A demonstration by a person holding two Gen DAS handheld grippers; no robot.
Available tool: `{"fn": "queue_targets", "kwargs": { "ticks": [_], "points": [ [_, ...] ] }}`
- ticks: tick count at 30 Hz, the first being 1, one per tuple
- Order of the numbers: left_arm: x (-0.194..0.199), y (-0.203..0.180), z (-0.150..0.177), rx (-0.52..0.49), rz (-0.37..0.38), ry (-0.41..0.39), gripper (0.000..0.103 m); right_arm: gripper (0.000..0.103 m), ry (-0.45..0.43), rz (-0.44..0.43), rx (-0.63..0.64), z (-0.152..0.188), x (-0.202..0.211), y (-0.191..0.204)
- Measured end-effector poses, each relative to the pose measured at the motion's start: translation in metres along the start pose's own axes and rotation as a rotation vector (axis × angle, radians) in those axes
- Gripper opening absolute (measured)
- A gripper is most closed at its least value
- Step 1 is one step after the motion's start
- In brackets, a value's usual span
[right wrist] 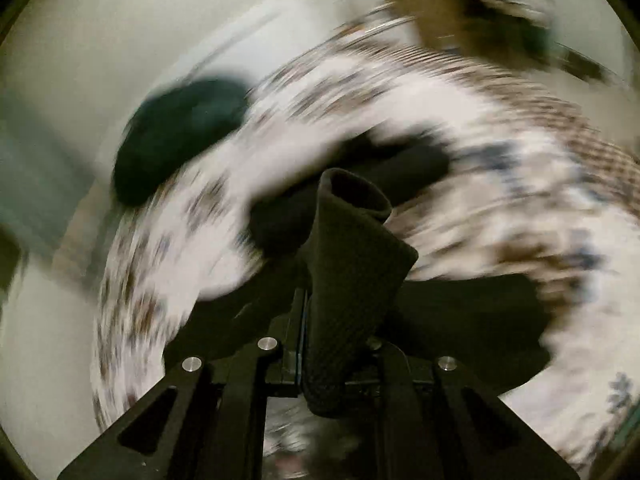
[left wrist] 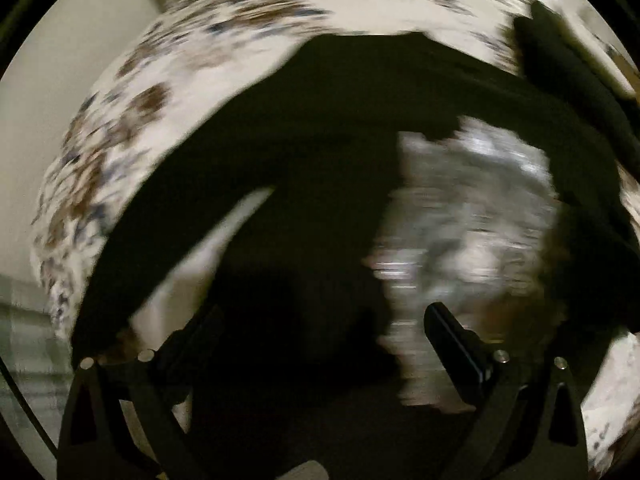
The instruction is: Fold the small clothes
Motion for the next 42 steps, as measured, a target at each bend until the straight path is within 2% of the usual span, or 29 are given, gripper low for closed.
{"fn": "queue_targets", "kwargs": {
  "ticks": [2, 3, 6, 9, 12, 14, 16, 18, 19, 20, 22, 25, 27, 30, 32, 36, 38, 39, 40, 41, 42],
  "points": [
    [-0.009, 0.035, 0.007, 0.037, -0.04, 0.023, 0.103, 0.011, 0.071, -0.032, 0.091, 0.047, -0.029, 0.05],
    [-0.012, 0.047, 0.011, 0.053, -0.052, 0.03, 0.103, 0.011, 0.118, -0.047, 0.153, 0.081, -0.049, 0.082],
    [-0.02, 0.089, 0.024, 0.1, -0.09, 0.054, 0.103, 0.011, 0.212, -0.06, 0.266, 0.154, -0.079, 0.133],
    [-0.025, 0.117, 0.034, 0.141, -0.108, 0.065, 0.103, 0.011, 0.259, -0.059, 0.34, 0.21, -0.091, 0.154],
    [-0.024, 0.132, 0.041, 0.174, -0.108, 0.07, 0.103, 0.011, 0.266, -0.05, 0.396, 0.236, -0.093, 0.165],
    [-0.027, 0.14, 0.044, 0.188, -0.103, 0.074, 0.103, 0.012, 0.286, -0.048, 0.419, 0.24, -0.095, 0.17],
    [-0.026, 0.139, 0.049, 0.193, -0.097, 0.081, 0.103, 0.018, 0.364, -0.059, 0.407, 0.24, -0.085, 0.164],
    [-0.026, 0.14, 0.051, 0.199, -0.09, 0.086, 0.103, 0.038, 0.46, -0.129, 0.305, 0.241, -0.076, 0.159],
    [-0.025, 0.138, 0.052, 0.203, -0.084, 0.087, 0.103, 0.055, 0.502, -0.169, 0.231, 0.237, -0.067, 0.153],
    [-0.025, 0.137, 0.052, 0.208, -0.076, 0.088, 0.103, 0.063, 0.512, -0.188, 0.18, 0.231, -0.059, 0.146],
    [-0.025, 0.136, 0.051, 0.217, -0.065, 0.087, 0.103, 0.063, 0.48, -0.204, 0.09, 0.206, -0.037, 0.122],
    [-0.028, 0.131, 0.048, 0.239, -0.042, 0.102, 0.103, 0.064, 0.424, -0.099, 0.029, 0.173, -0.013, 0.067],
    [-0.031, 0.12, 0.038, 0.267, 0.002, 0.112, 0.103, 0.064, 0.395, -0.026, -0.006, 0.154, -0.002, 0.03],
    [-0.032, 0.093, 0.008, 0.287, 0.086, 0.076, 0.103, 0.064, 0.357, 0.082, -0.053, 0.136, 0.014, -0.03],
    [-0.036, 0.068, -0.019, 0.264, 0.143, 0.036, 0.103, 0.064, 0.342, 0.133, -0.077, 0.13, 0.018, -0.052],
    [-0.065, 0.024, -0.062, 0.166, 0.167, -0.009, 0.103, 0.064, 0.302, 0.206, -0.096, 0.115, 0.019, -0.093],
    [-0.085, 0.004, -0.072, 0.102, 0.173, 0.003, 0.095, 0.064, 0.289, 0.231, -0.115, 0.113, 0.016, -0.11],
    [-0.093, -0.006, -0.074, 0.062, 0.178, 0.012, 0.083, 0.064, 0.284, 0.244, -0.136, 0.113, 0.016, -0.12],
    [-0.099, -0.017, -0.073, 0.006, 0.17, 0.021, 0.062, 0.064, 0.28, 0.249, -0.149, 0.113, 0.012, -0.122],
    [-0.101, -0.023, -0.074, -0.03, 0.171, 0.012, 0.049, 0.064, 0.275, 0.251, -0.161, 0.111, 0.011, -0.126],
    [-0.099, -0.027, -0.076, -0.055, 0.174, -0.012, 0.029, 0.064, 0.269, 0.254, -0.17, 0.11, 0.011, -0.131]
  ]
}}
Point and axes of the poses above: each gripper's, at about its wrist camera, not at the fingertips, and x roughly against the way its jaws point, y to its left, z to its underside, the point moved 9 cm from there along -x, roughly the way its jaws point, and after that the axes turned 15 degrees about -y, right-handed, at the moved point
